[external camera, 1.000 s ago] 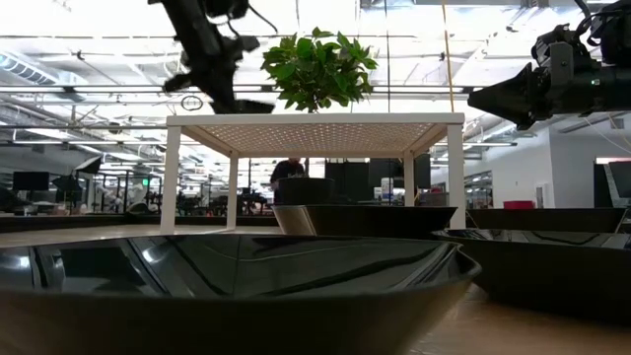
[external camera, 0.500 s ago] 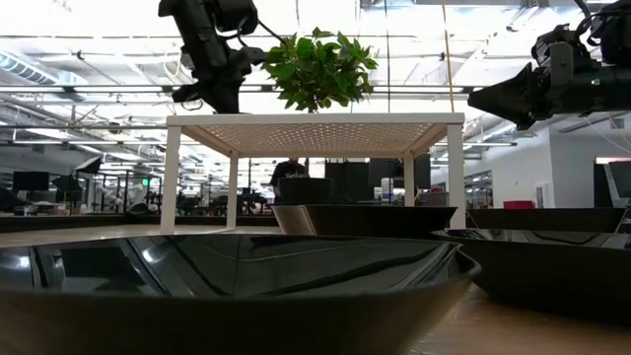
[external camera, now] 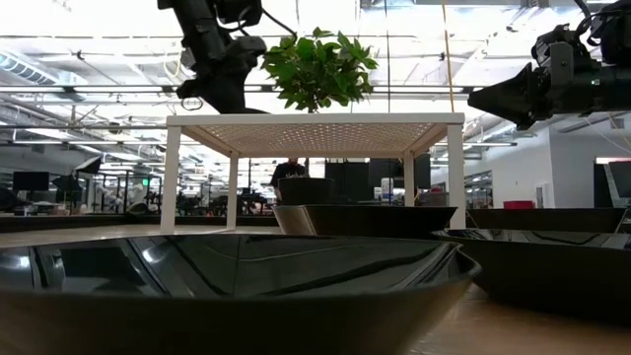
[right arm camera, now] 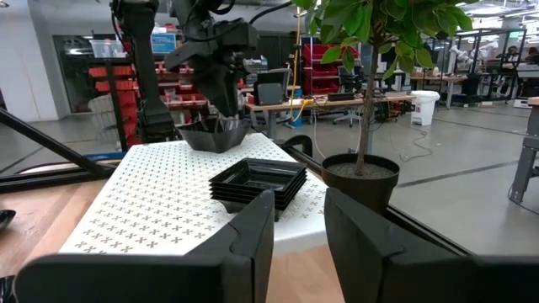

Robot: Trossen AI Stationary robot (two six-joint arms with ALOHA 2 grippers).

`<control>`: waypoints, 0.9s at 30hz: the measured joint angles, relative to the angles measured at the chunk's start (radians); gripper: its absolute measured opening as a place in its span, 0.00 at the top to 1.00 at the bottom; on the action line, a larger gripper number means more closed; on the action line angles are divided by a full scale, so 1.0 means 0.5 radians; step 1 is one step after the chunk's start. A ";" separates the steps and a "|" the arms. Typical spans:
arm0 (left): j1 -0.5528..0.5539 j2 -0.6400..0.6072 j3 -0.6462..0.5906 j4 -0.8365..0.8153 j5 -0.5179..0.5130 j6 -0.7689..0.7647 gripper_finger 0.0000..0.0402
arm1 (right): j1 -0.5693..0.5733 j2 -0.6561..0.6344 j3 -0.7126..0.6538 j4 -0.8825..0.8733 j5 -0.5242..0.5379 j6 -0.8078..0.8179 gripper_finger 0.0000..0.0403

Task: Pick & Place Mini shaped plates
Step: Put the black distorted square plate on the shelf, then stack the black distorted square plate on top of the black distorted square plate on the shelf

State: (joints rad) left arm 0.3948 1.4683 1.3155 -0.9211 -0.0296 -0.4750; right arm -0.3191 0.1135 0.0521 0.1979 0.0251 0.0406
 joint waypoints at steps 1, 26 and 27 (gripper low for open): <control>-0.004 0.000 0.000 -0.003 0.004 0.031 0.67 | 0.000 0.000 0.000 0.000 0.001 0.000 0.76; -1.424 -0.232 0.000 1.255 -0.044 0.372 0.55 | 0.000 -0.001 0.000 0.015 0.001 0.000 0.77; -1.477 -0.162 0.016 1.326 -0.084 0.386 0.54 | 0.001 -0.001 0.000 0.015 0.001 0.000 0.77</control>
State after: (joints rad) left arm -0.3437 1.3873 1.3237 -0.2581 -0.0714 -0.2819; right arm -0.3188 0.1131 0.0521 0.2054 0.0254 0.0406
